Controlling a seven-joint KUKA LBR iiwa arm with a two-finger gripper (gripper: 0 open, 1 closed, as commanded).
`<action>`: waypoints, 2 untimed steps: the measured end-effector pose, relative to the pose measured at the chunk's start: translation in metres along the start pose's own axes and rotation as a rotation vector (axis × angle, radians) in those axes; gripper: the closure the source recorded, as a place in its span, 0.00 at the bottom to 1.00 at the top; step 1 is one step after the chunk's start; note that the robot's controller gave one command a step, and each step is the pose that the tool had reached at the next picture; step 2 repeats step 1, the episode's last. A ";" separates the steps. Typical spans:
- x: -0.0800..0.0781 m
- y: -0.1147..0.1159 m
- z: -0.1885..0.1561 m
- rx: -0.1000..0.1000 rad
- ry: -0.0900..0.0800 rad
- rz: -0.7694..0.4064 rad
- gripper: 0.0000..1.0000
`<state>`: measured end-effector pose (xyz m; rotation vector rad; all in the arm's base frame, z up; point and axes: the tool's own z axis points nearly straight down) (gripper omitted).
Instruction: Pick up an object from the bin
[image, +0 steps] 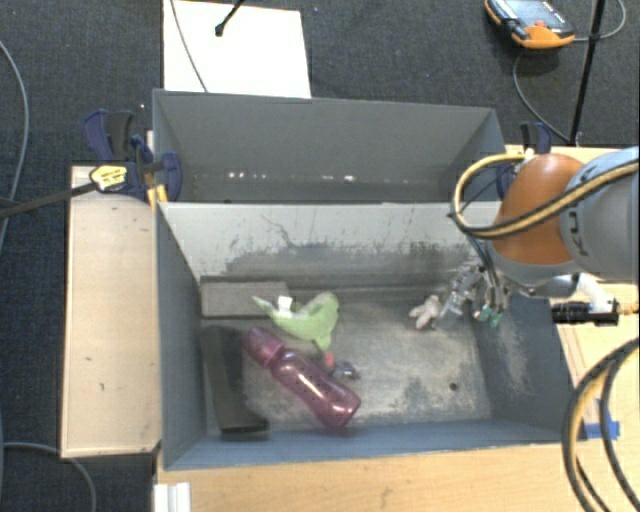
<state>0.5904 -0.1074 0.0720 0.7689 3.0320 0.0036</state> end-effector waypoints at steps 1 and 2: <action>0.001 0.000 -0.006 0.001 0.001 -0.001 1.00; 0.001 0.000 -0.006 0.001 0.001 -0.001 1.00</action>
Offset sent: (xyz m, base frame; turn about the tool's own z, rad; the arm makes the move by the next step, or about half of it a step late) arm 0.0002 0.0000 0.0168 0.0000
